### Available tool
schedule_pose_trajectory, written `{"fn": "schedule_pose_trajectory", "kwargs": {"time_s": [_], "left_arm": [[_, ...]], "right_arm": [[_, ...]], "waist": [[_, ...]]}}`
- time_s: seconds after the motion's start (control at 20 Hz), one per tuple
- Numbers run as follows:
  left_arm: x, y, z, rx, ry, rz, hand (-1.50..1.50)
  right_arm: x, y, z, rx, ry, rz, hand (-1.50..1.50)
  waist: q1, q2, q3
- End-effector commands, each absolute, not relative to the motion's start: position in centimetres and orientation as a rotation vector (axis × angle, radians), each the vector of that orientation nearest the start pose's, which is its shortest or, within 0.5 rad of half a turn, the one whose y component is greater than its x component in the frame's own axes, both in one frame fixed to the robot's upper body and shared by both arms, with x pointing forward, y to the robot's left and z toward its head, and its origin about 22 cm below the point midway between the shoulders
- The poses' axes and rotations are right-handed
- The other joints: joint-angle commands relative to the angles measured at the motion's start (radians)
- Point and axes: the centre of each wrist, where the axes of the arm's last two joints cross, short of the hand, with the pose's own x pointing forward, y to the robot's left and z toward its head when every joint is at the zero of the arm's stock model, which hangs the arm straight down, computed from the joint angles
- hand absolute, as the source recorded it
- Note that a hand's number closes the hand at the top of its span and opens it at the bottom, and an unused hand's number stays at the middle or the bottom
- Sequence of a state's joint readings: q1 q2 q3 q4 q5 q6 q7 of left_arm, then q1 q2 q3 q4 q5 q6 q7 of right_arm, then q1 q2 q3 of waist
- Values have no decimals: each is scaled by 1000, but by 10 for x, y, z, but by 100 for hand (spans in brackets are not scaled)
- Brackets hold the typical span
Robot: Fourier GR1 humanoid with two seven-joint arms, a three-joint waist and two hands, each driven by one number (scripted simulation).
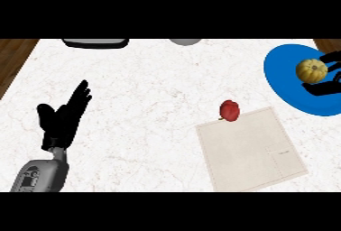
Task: Pick the squash from the placemat and place it in the plate
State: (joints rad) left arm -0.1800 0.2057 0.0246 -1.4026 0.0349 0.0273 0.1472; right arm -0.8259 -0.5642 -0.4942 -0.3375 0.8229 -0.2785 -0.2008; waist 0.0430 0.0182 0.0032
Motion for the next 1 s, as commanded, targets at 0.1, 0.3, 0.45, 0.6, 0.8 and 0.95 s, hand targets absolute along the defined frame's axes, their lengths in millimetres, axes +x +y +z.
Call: {"fn": "schedule_pose_trajectory", "kwargs": {"time_s": [0.1,0.3,0.45,0.6,0.8,0.95], "left_arm": [[286,269,15,152,-1436,-130,0],[289,263,10,133,-1425,-120,0],[283,283,21,152,-1434,-101,0],[292,289,29,165,-1412,-105,0],[287,282,11,168,-1415,-89,0],[283,285,22,163,-1426,-92,0]], "right_arm": [[375,-438,57,-982,-1331,455,-150],[379,-437,66,-1032,-1529,403,-150],[382,-437,75,-939,-1730,323,-150],[398,-418,83,-787,-1866,276,-150],[392,-435,92,-656,-1793,67,-150],[374,-466,97,-488,-1729,8,-150]], "waist": [[8,4,1],[1,4,2],[0,-5,2],[-16,-9,0],[-26,-11,-2],[-31,-17,-2]]}}
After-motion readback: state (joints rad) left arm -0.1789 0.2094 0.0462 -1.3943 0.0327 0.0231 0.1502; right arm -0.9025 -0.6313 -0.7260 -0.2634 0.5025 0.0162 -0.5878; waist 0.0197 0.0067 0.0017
